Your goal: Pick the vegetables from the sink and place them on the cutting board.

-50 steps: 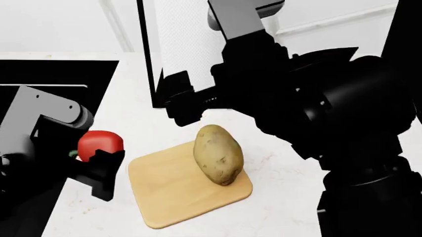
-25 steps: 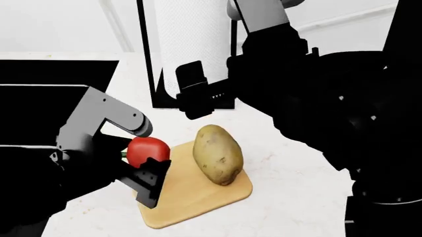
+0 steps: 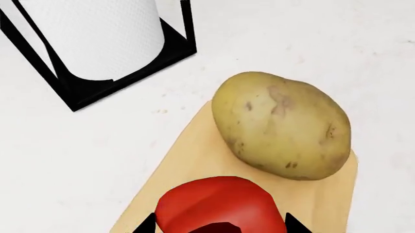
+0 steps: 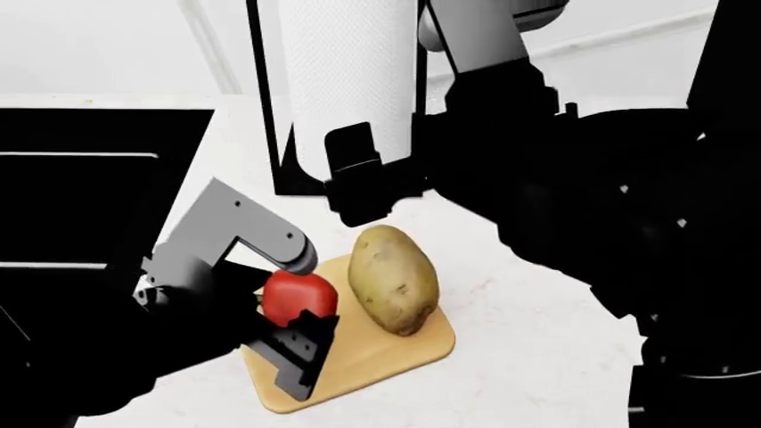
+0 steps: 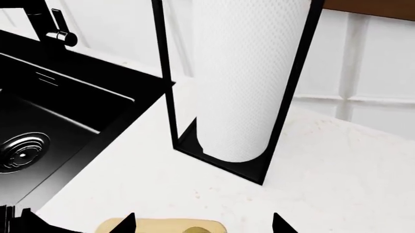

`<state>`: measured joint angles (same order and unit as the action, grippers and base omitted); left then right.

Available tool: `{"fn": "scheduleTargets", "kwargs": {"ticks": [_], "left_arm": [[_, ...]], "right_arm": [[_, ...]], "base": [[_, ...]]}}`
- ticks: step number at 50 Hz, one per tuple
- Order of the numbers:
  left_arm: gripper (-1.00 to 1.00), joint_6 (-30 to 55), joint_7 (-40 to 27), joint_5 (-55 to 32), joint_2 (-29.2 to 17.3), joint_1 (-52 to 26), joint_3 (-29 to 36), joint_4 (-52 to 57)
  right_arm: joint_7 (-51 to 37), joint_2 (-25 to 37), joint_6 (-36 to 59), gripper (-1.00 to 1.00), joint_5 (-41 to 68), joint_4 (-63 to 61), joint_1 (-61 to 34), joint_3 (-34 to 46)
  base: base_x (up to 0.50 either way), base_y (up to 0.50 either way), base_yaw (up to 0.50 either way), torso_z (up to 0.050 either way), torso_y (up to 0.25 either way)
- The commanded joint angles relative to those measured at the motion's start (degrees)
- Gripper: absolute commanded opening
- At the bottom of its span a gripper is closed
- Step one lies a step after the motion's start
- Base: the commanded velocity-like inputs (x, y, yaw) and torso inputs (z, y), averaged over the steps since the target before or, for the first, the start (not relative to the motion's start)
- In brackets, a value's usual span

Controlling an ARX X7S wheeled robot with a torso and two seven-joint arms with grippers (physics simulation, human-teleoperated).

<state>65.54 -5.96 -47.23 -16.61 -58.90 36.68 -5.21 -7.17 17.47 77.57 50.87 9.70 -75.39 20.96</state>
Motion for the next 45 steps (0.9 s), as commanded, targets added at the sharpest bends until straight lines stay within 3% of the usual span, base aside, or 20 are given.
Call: {"fn": "scheduleTargets", "kwargs": {"ticks": [1,4,5,21,35,38,45], "left_arm": [[-1.0,0.55,-1.53,0.02,1.21,-1.55,0.18,-1.84],[-1.0,1.09,-1.89,-0.35,1.06,-1.7,0.0,-1.29],[1.0,1.2,-1.96,-0.42,1.09,-1.78,0.01,-1.16],[1.0,4.11,-4.96,-4.66,0.09,-1.4,-3.33,5.43],[1.0,8.94,-10.49,-15.13,-4.41,-3.74,-17.66,11.05],[1.0,9.64,-12.77,-17.06,-5.81,-4.04,-21.38,11.63],[1.0,5.63,-15.06,-14.55,-7.25,-2.7,-24.23,9.82]], "right_arm": [[0.14,0.05,-0.94,1.0,0.07,0.5,0.68,-0.29],[0.08,-0.12,-0.78,1.0,0.31,0.46,0.37,-0.28],[0.1,-0.11,-0.88,1.0,0.3,0.53,0.47,-0.22],[-1.04,0.24,-0.37,1.0,1.26,0.02,0.74,-0.73],[-1.21,2.9,-4.14,1.0,-1.4,-0.97,2.87,1.07],[-3.63,3.06,-4.64,1.0,0.17,-2.55,4.66,-3.02],[-4.23,6.25,-9.58,1.0,-0.63,-9.64,9.88,-4.43]], "base": [[0.0,0.0,0.0,0.0,0.0],[0.0,0.0,0.0,0.0,0.0],[0.0,0.0,0.0,0.0,0.0],[0.0,0.0,0.0,0.0,0.001],[0.0,0.0,0.0,0.0,0.001],[0.0,0.0,0.0,0.0,0.0],[0.0,0.0,0.0,0.0,0.0]]}}
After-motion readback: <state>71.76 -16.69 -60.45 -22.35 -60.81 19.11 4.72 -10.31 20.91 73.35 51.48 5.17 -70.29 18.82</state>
